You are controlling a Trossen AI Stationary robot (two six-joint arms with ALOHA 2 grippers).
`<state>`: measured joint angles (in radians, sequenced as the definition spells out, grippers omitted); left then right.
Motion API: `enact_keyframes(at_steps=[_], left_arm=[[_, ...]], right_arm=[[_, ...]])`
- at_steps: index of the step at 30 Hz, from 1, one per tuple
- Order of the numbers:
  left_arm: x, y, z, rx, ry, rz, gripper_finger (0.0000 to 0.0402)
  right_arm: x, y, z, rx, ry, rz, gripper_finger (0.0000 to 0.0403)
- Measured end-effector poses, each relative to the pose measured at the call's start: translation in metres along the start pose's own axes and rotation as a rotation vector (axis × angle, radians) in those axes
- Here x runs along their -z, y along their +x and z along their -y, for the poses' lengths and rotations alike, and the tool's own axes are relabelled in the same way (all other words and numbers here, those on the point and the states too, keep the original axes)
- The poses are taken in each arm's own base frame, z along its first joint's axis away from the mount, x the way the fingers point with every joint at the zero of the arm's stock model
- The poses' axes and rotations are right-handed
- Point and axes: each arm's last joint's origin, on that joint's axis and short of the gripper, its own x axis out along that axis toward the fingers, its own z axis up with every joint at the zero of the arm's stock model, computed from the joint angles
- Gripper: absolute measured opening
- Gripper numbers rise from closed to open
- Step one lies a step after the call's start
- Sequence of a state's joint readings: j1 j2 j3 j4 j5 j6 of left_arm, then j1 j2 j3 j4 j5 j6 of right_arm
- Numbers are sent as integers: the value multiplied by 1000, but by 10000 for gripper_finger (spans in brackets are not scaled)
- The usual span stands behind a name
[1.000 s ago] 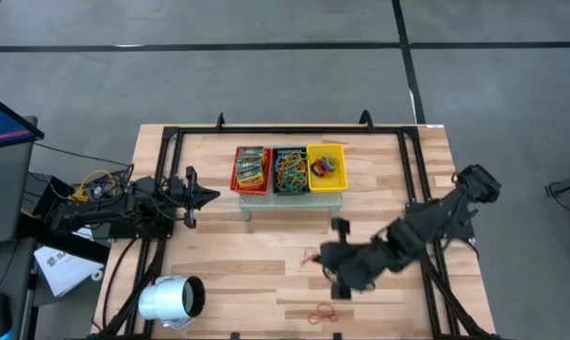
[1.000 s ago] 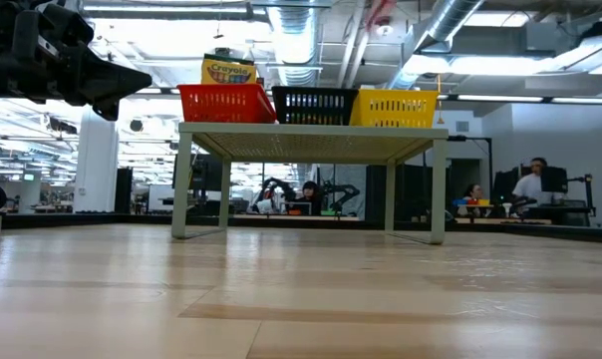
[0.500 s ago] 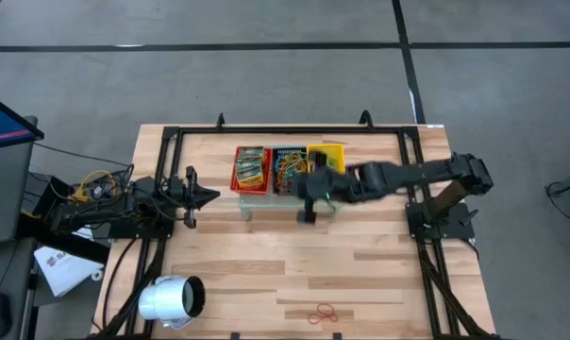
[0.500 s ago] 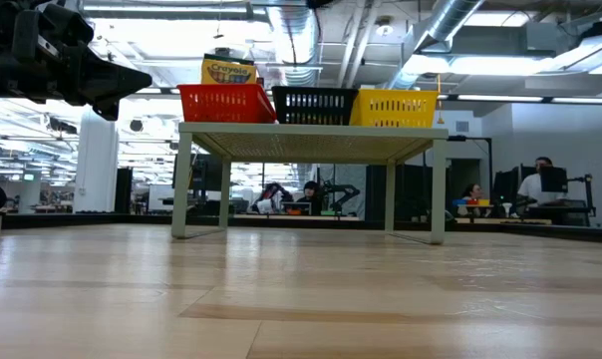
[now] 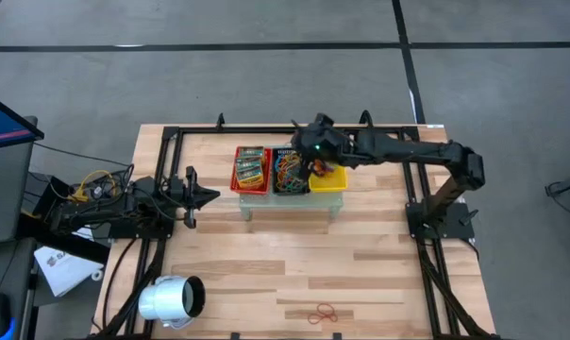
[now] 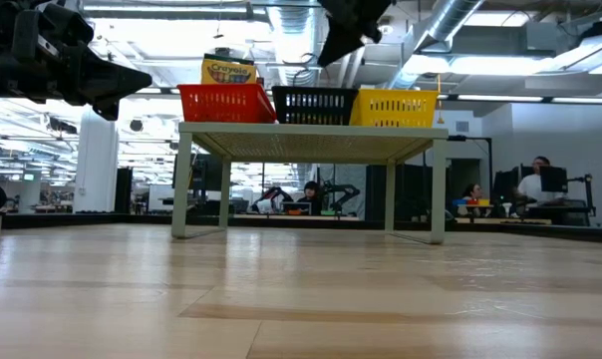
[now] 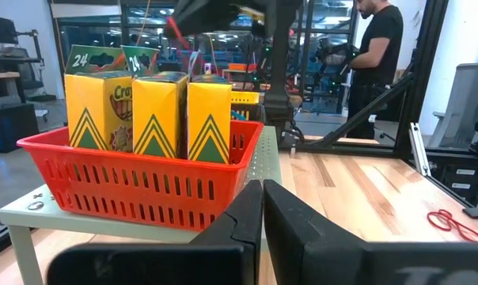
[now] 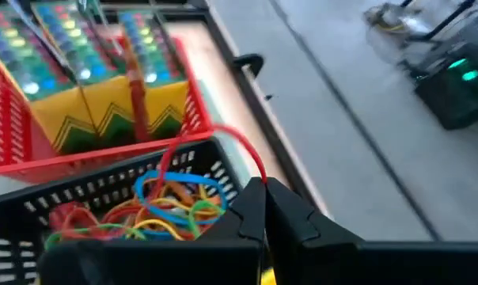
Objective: Pick & Place Office Desk Supplies
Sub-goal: Put the red rubber band into the black bin on the shelf
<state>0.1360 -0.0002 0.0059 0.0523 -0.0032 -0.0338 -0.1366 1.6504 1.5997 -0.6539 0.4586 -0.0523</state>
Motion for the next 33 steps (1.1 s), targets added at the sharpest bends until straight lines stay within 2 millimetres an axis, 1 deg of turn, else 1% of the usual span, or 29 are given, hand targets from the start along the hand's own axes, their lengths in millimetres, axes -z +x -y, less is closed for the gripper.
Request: enact_keyframes(at_steps=[3,5,9,13,16,20,23,30,33], left_arm=[[0,0,0,0,0,0,8],[0,0,0,0,0,0,8],[0,0,0,0,0,-2,8],[0,0,0,0,0,-1,8],[0,0,0,0,0,-1,8],[0,0,0,0,0,0,8],[0,0,0,0,0,0,8],[0,0,0,0,0,0,8],[0,0,0,0,0,0,8]], right_arm=[[4,10,2,-36,24,-33,0],[3,16,0,-60,48,-25,0],[10,29,-4,-60,35,-90,5],[12,30,-6,-61,29,-110,15],[15,30,-7,-57,56,-143,32],[22,29,-6,-59,36,-203,71],[23,28,-9,-105,29,-220,108],[23,19,-28,-222,0,-216,225],[24,13,-39,-256,-13,-229,260]])
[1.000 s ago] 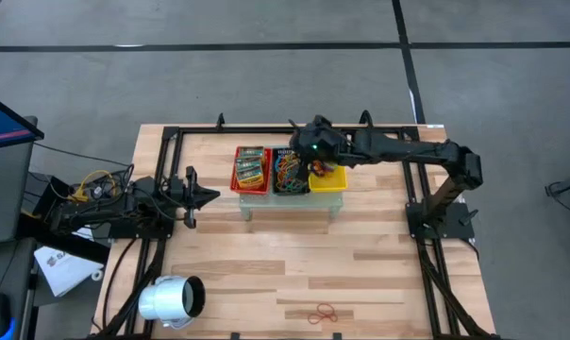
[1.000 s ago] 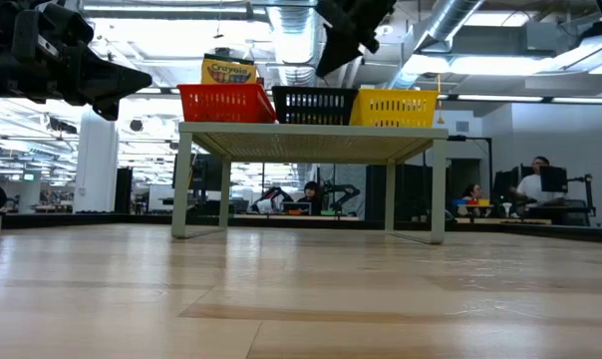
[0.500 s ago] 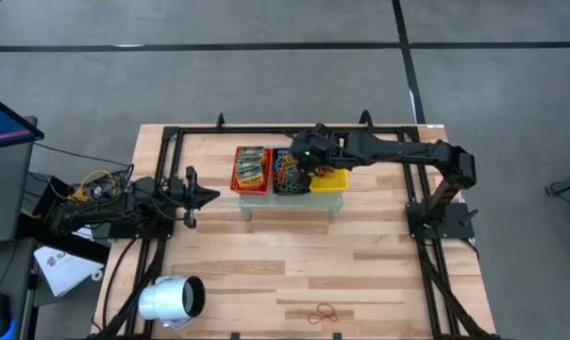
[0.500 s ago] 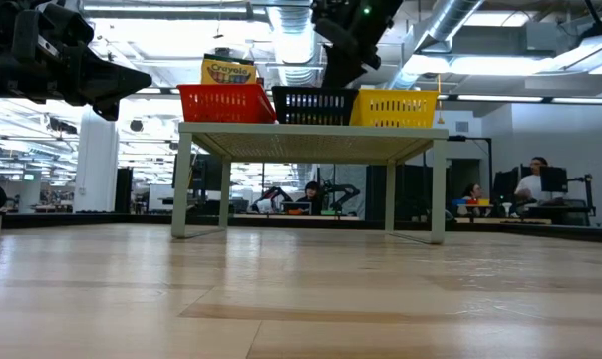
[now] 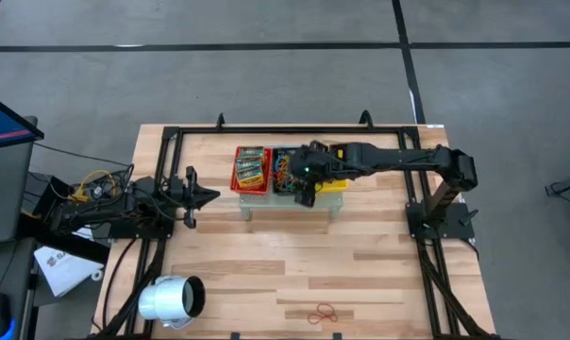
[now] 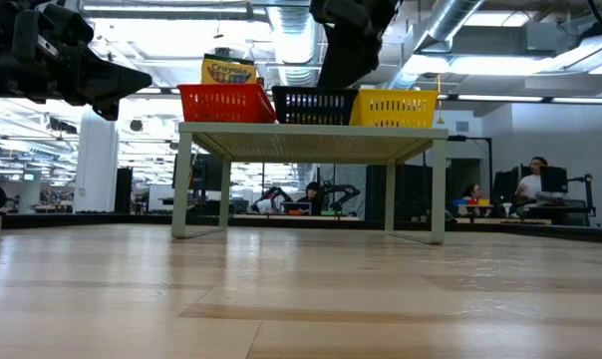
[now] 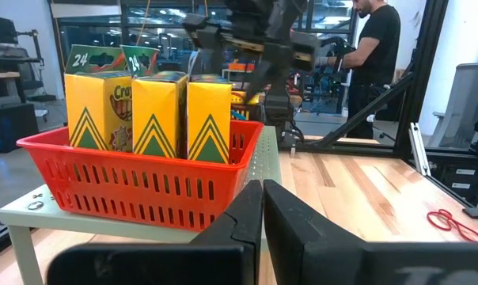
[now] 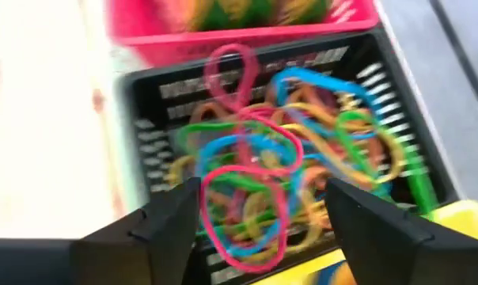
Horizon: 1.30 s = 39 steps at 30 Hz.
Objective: Pick & Place Office Desk Supplies
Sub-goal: Put the red rubber band into the black bin on the shelf
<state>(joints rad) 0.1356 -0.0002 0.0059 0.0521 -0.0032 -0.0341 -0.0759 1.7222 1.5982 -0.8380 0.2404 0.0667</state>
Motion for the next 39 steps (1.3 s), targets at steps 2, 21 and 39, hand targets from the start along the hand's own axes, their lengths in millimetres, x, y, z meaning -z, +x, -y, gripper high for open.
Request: enact_keyframes(at_steps=[2,21,39], left_arm=[[0,0,0,0,0,0,8],[0,0,0,0,0,0,8],[0,0,0,0,0,0,8]], right_arm=[[1,-4,-10,-18,4,-10,269],[0,-11,-9,277,4,19,270],[23,-23,-91,122,-305,-38,270]])
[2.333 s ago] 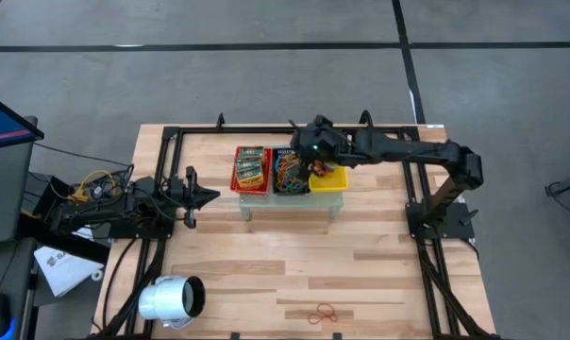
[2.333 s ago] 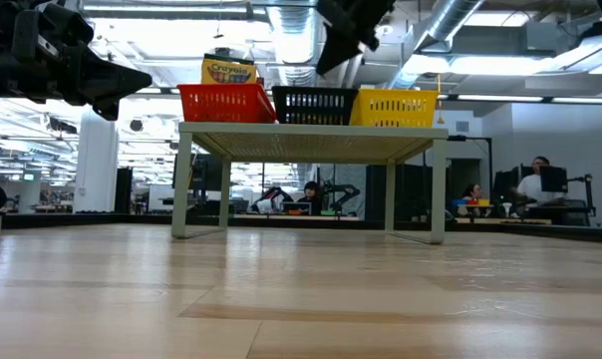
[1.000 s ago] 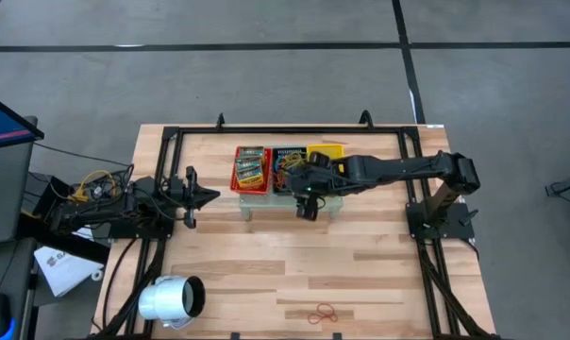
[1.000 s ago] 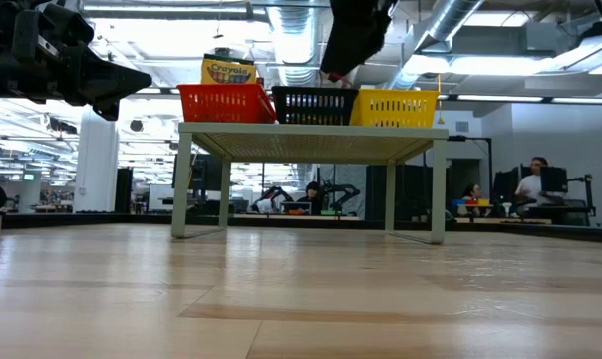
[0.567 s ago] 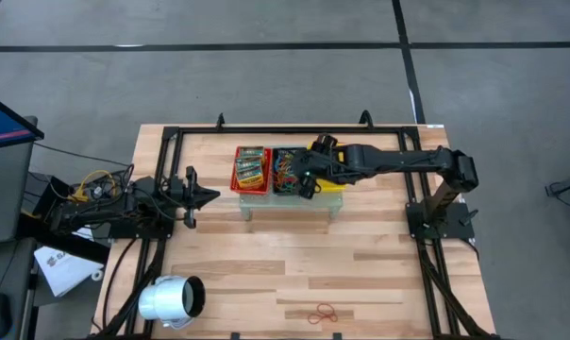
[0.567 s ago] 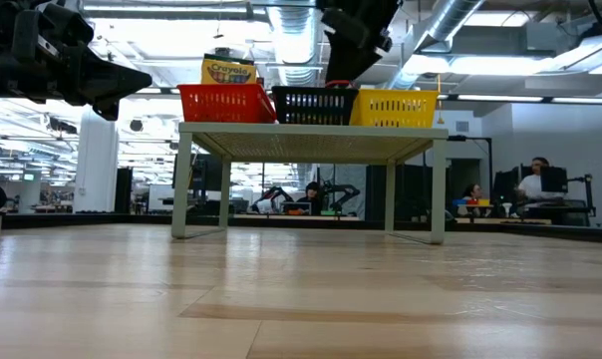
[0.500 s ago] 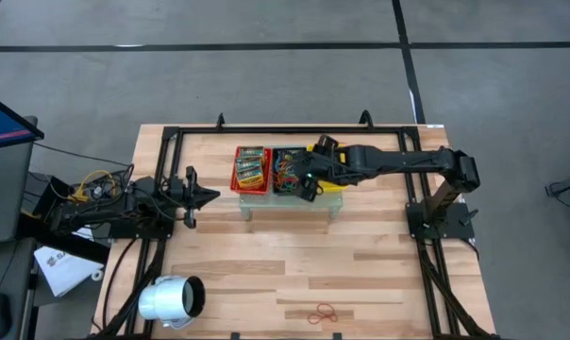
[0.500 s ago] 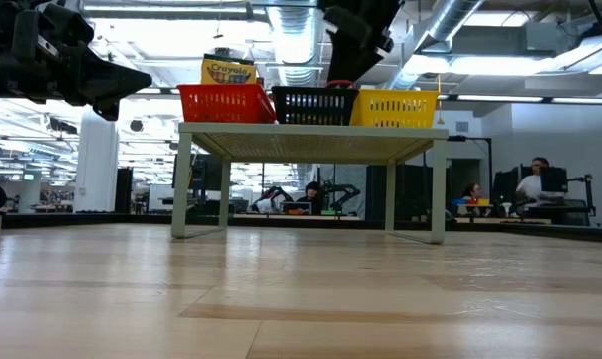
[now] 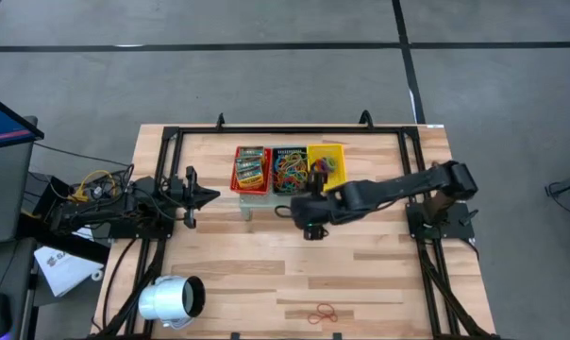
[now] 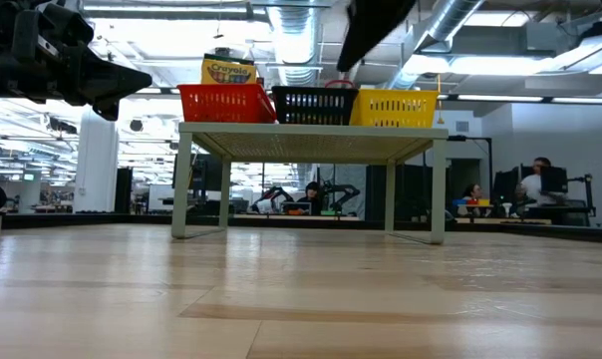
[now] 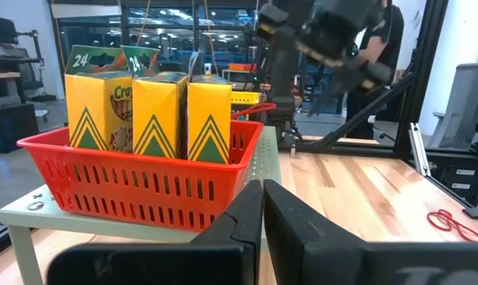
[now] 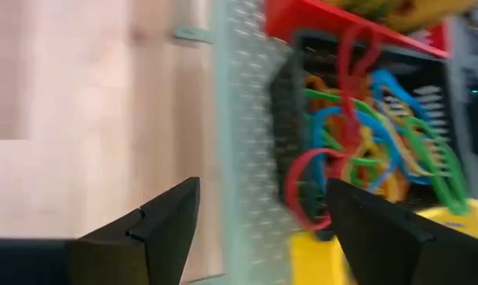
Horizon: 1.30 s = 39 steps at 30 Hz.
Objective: Pick & Place Office Desk Supplies
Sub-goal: Put the red rubber band into the black bin on the shelf
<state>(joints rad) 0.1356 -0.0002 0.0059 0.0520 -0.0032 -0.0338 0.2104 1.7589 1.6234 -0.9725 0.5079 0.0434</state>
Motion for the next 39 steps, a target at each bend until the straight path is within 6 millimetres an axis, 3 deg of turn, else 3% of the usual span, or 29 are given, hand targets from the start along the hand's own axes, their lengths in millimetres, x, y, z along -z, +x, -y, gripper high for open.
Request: enact_keyframes(at_steps=[4,8,12,19,21,32,39], left_arm=[[0,0,0,0,0,0,8],[0,0,0,0,0,0,8],[0,0,0,0,0,0,8],[0,0,0,0,0,0,8],[0,0,0,0,0,0,8],[0,0,0,0,0,0,8],[0,0,0,0,0,0,8]], right_arm=[[1,15,-2,118,-22,-49,270],[1,16,-3,152,-27,-47,249],[3,15,-3,142,-36,-63,185],[3,17,-2,49,-29,-78,33],[3,18,-2,48,-31,-81,10],[0,6,4,49,-31,-46,5],[-10,-3,20,60,-2,-6,16]])
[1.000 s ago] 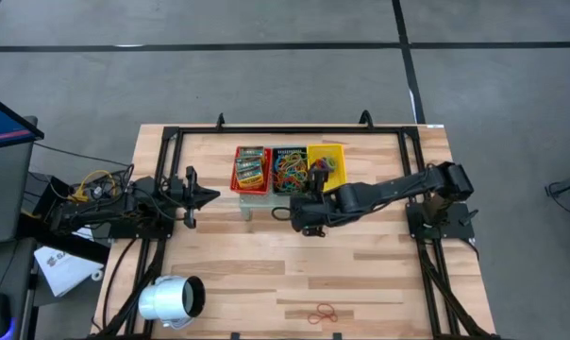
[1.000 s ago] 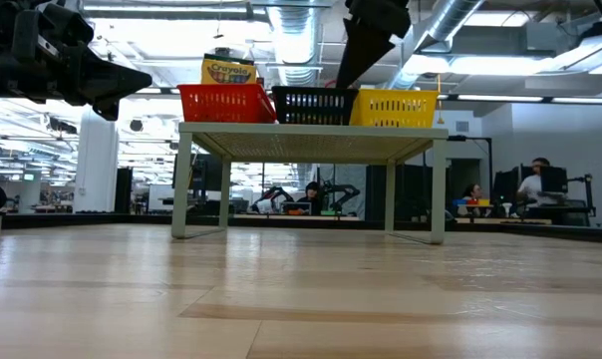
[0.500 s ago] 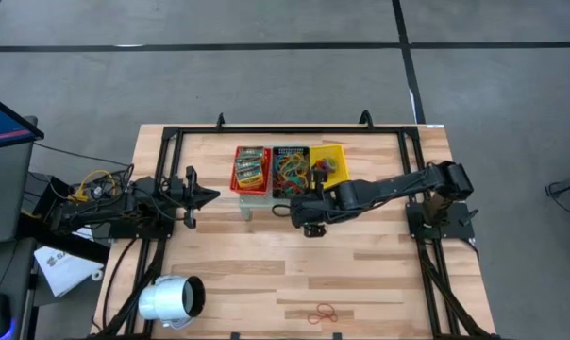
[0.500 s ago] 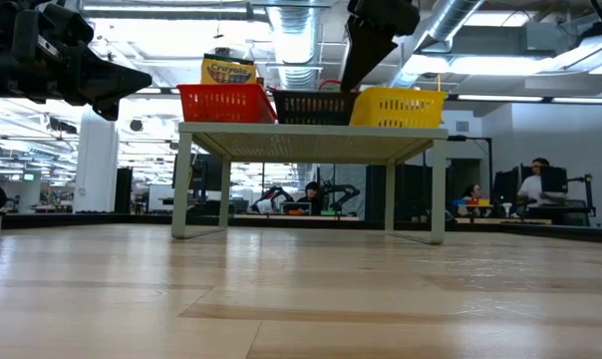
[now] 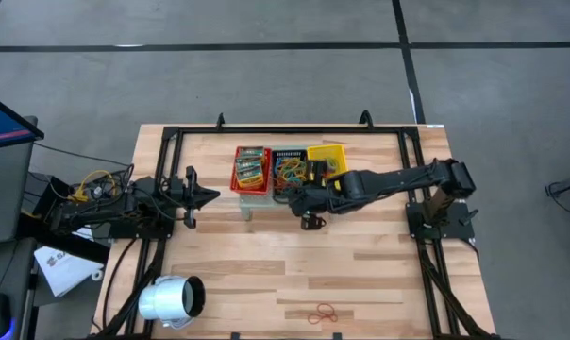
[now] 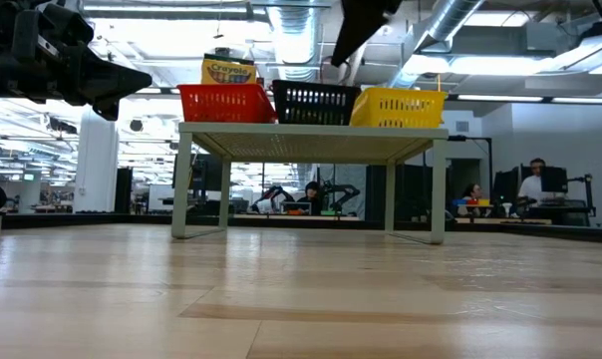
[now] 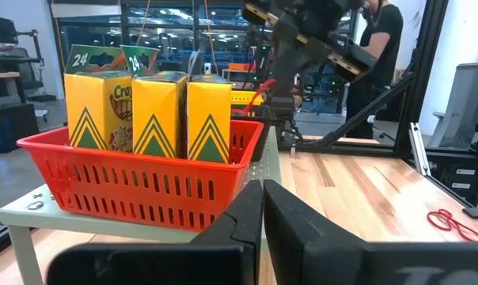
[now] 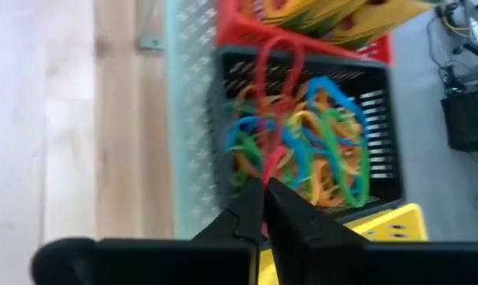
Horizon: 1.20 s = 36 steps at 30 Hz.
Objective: Pick & Place Office Desk Supplies
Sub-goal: Put the red rubber band into the black bin on the shelf
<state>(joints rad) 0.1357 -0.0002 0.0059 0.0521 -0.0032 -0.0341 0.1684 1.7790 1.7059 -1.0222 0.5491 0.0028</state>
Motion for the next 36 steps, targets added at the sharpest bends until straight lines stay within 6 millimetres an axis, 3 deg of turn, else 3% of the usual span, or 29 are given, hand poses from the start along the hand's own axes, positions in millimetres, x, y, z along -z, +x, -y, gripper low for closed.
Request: enact_keyframes(at_steps=[10,17,22,36], left_arm=[[0,0,0,0,0,0,8],[0,0,0,0,0,0,8],[0,0,0,0,0,0,8],[0,0,0,0,0,0,8]], right_arm=[[-17,2,54,196,130,81,5],[-17,12,88,311,275,89,6],[-17,16,89,260,281,86,3],[-14,19,68,17,333,72,14]])
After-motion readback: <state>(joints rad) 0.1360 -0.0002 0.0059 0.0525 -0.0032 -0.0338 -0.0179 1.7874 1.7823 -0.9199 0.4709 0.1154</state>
